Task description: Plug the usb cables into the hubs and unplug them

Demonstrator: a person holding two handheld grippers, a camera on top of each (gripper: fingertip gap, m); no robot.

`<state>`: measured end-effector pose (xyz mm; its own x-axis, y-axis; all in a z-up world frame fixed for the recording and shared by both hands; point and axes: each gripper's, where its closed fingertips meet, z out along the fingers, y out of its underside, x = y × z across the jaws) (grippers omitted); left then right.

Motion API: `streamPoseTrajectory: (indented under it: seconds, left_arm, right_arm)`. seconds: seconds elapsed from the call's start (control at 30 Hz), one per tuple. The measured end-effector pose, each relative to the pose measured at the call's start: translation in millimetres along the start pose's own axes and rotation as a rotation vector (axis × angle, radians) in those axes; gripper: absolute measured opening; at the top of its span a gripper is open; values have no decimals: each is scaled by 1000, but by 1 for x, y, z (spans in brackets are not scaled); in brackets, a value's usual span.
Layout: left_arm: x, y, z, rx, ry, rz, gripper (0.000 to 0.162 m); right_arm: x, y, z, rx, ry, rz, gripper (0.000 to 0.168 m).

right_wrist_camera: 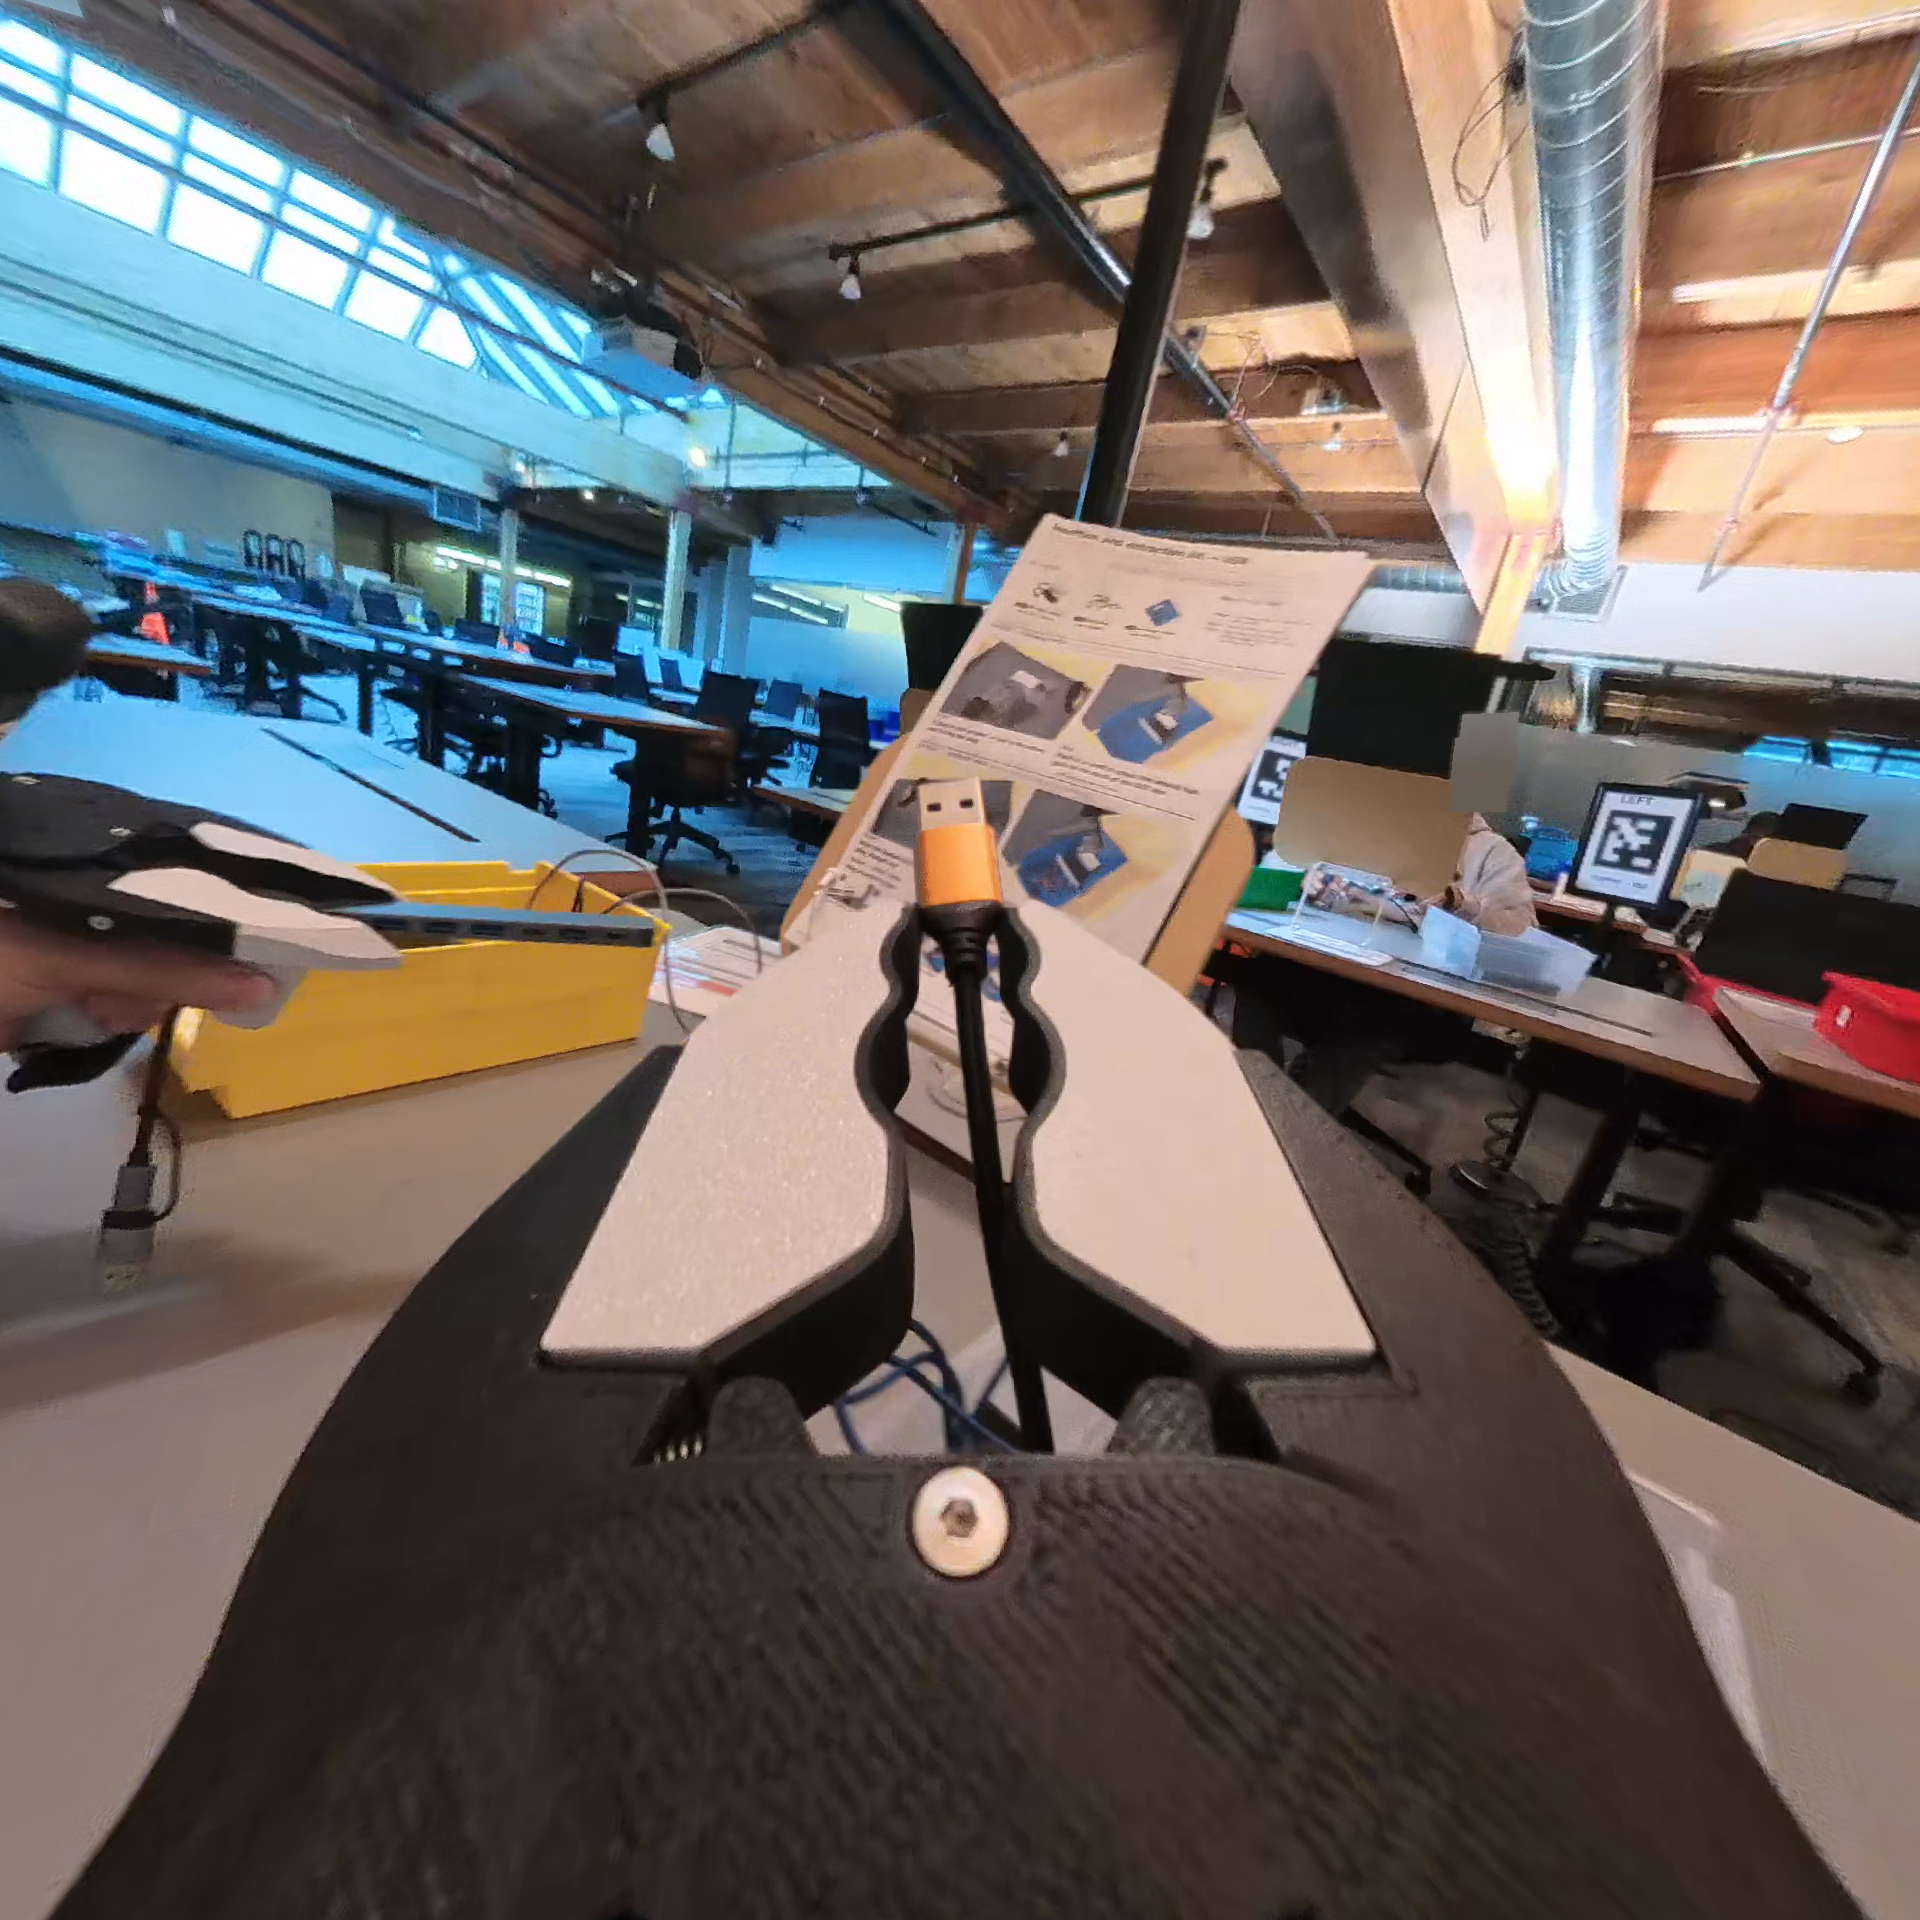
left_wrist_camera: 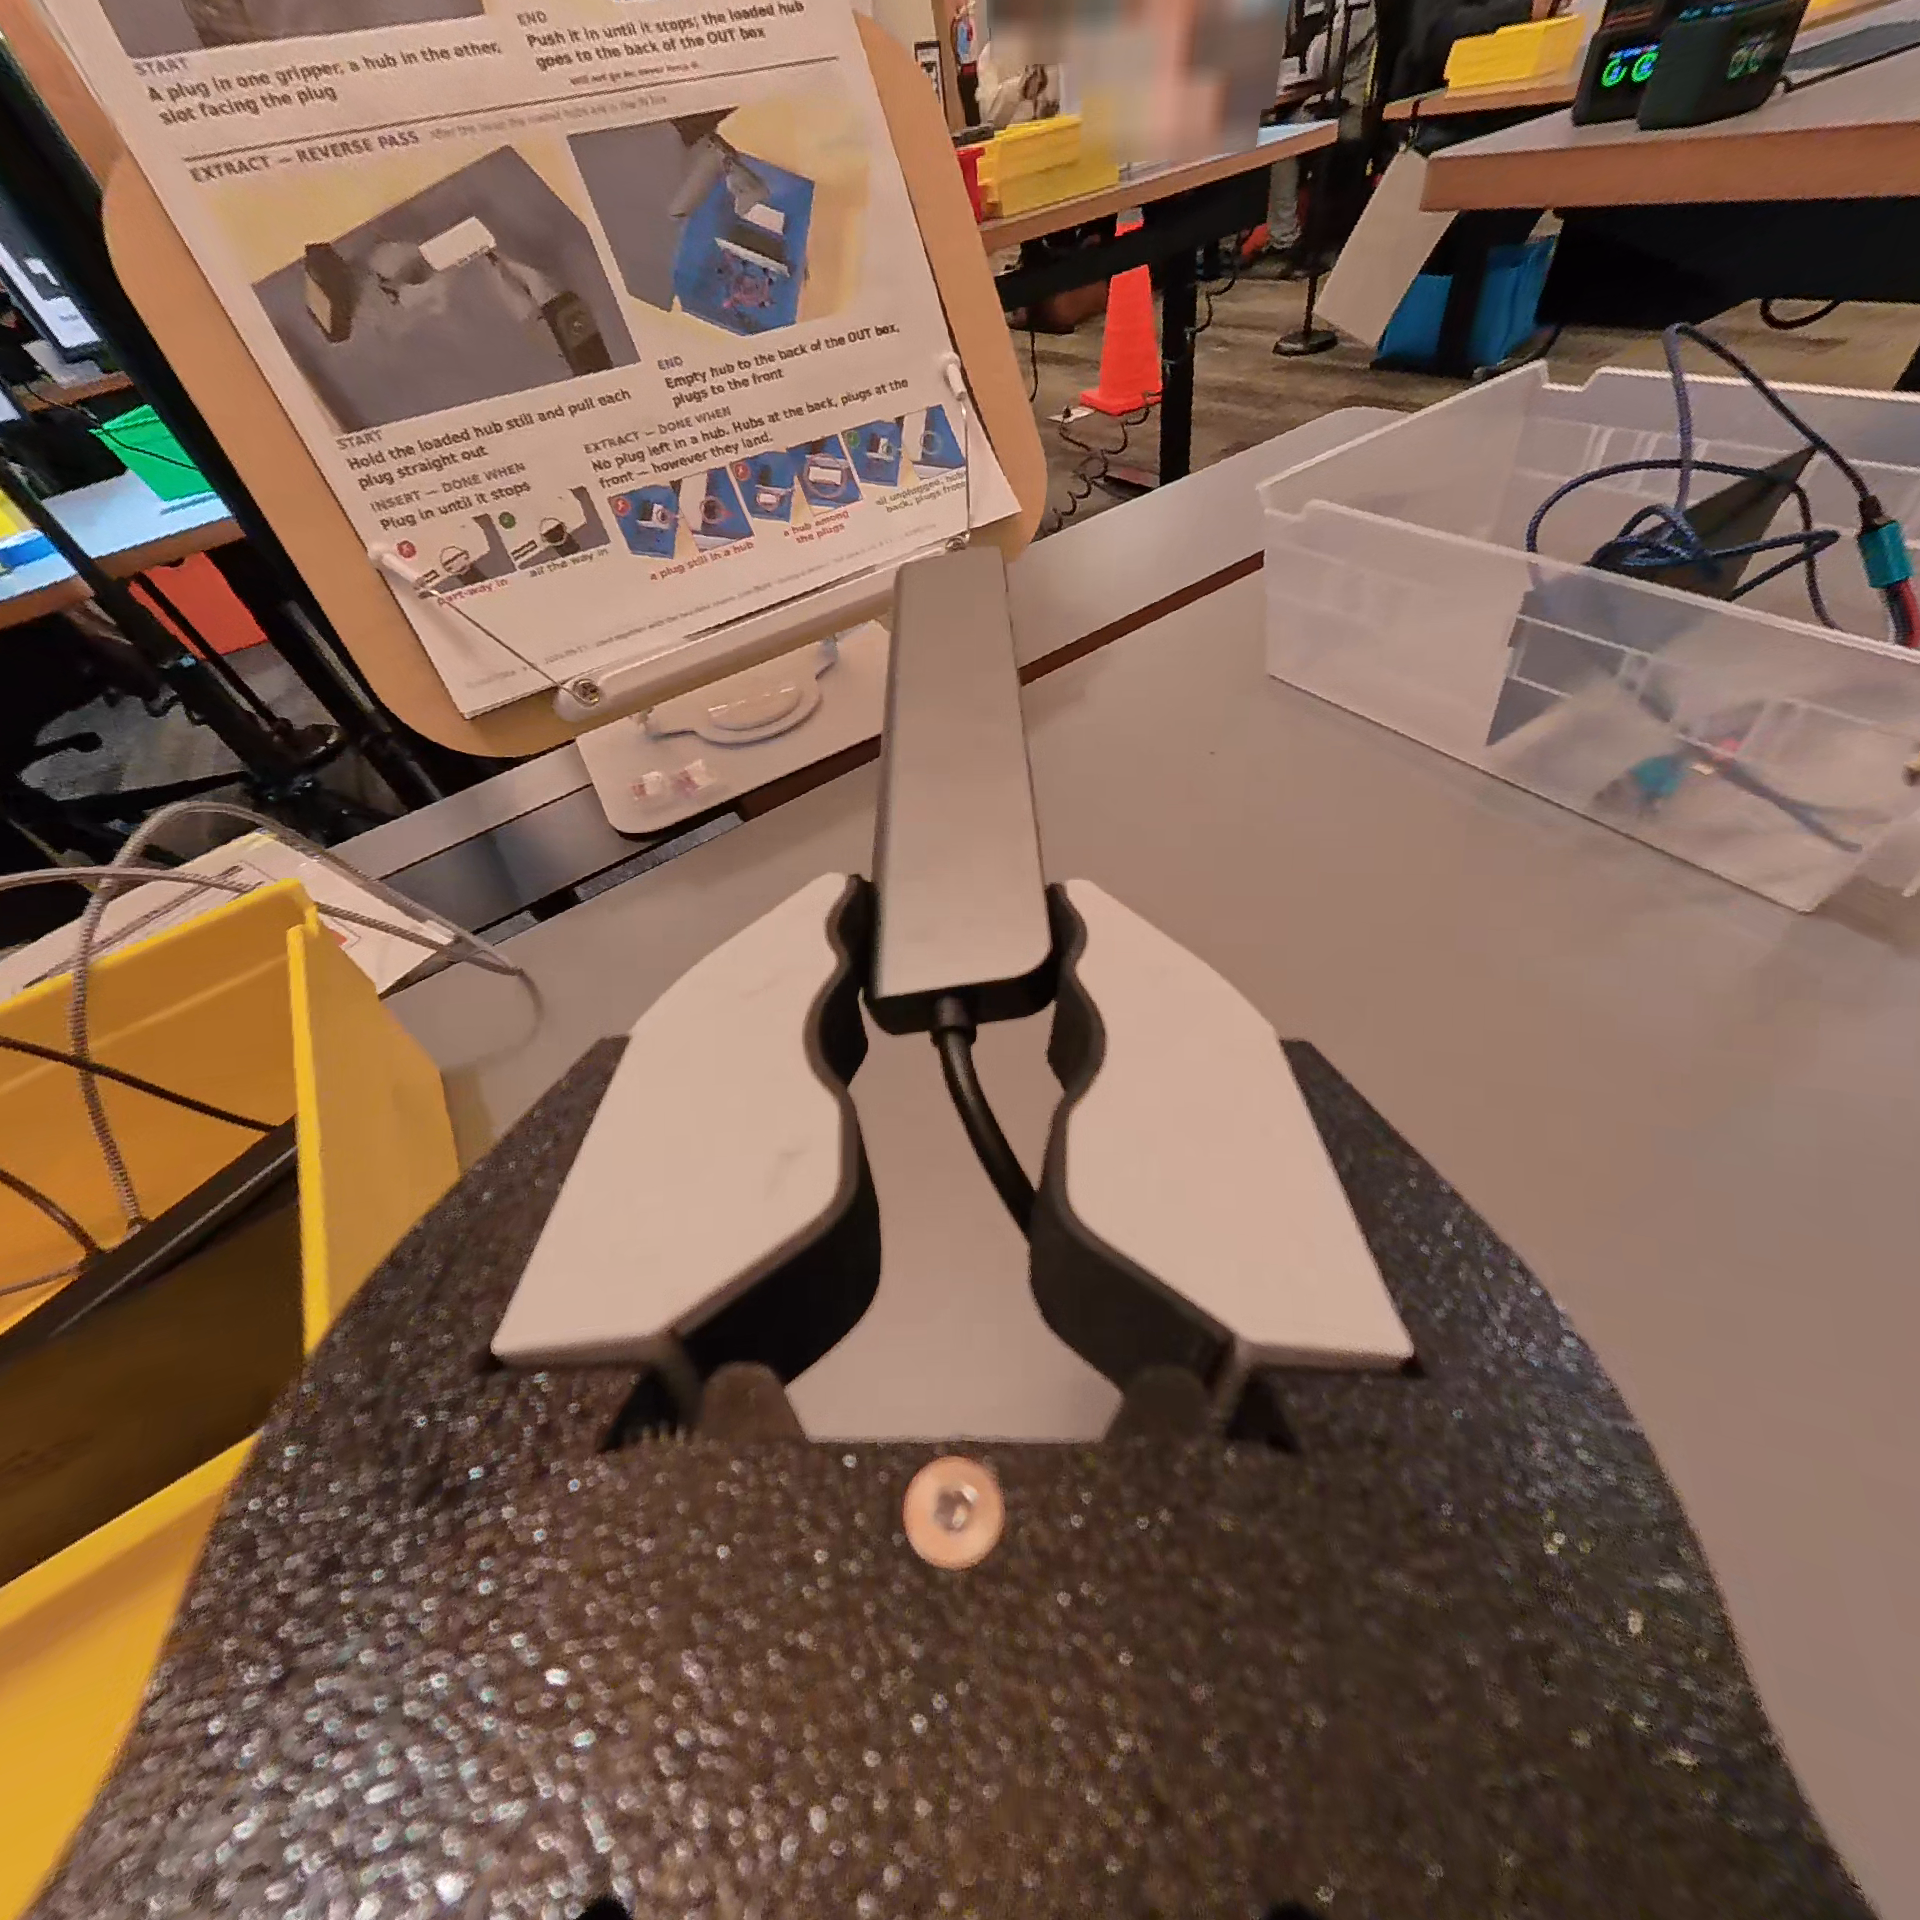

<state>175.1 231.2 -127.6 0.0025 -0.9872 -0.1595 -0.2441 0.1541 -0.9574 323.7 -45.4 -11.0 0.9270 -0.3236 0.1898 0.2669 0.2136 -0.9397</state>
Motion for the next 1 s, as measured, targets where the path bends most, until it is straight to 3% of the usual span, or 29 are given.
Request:
streamPoseTrajectory:
  seconds: [0.17,0.27,0.37,0.43,0.53,0.63,0.73,0.83,1.0]
  left_arm:
    - [8,0,2,0,24,3,31]
    - [10,-3,1,4,40,10,31]
    - [10,-4,0,2,46,20,31]
    - [10,-5,-1,5,59,16,31]
    - [13,-5,-1,3,84,13,31]
    - [22,-8,1,14,146,20,31]
    - [45,-13,2,50,294,27,31]
    - [75,-18,-2,95,492,77,31]
    - [115,-16,-17,92,712,273,31]
  right_arm:
    - [53,12,-26,64,156,-13,15]
    - [69,52,-33,-60,202,-75,14]
    - [62,100,-35,-268,125,17,16]
    - [52,117,-37,-379,82,-25,31]
    - [56,111,-40,-447,128,-157,56]
    - [51,77,-35,-385,148,-118,69]
    - [-8,43,-11,-254,-74,-133,66]
    - [-88,39,11,-259,-389,-90,69]
    - [-174,55,44,-325,-650,-202,63]
